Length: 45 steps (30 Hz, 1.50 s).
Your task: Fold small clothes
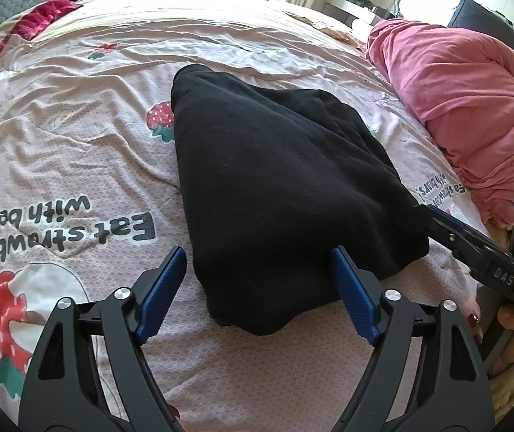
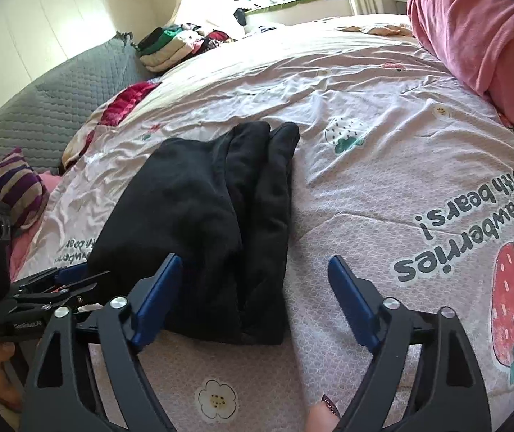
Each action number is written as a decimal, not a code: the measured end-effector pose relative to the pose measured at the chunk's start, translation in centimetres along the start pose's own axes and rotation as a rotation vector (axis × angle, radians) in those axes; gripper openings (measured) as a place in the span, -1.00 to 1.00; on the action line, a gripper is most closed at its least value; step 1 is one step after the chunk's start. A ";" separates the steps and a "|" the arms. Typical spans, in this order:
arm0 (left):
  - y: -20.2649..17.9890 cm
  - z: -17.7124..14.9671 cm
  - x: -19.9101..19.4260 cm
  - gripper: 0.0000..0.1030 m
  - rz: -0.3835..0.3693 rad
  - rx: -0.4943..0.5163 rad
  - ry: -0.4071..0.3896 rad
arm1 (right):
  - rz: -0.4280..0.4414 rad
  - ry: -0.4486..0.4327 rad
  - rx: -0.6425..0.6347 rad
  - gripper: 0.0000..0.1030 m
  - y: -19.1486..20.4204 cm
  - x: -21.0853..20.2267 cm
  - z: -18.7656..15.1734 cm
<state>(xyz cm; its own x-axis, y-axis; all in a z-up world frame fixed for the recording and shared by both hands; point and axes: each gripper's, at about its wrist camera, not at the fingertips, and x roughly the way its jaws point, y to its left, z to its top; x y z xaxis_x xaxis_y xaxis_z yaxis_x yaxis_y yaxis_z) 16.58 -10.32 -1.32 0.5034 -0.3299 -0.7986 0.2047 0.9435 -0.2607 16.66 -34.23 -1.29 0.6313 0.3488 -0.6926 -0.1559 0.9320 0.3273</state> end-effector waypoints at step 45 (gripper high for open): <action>0.7 0.1 -5.3 0.82 0.022 0.001 -0.129 | -0.143 -0.258 -0.039 0.91 2.2 -7.3 -1.9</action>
<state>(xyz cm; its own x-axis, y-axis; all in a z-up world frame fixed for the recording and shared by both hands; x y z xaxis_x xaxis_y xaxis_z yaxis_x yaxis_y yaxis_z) 14.17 -7.89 2.83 0.6115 -0.3109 -0.7276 0.1930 0.9504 -0.2439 10.27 -34.56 3.26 0.8207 0.1815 -0.5417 -0.0769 0.9747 0.2099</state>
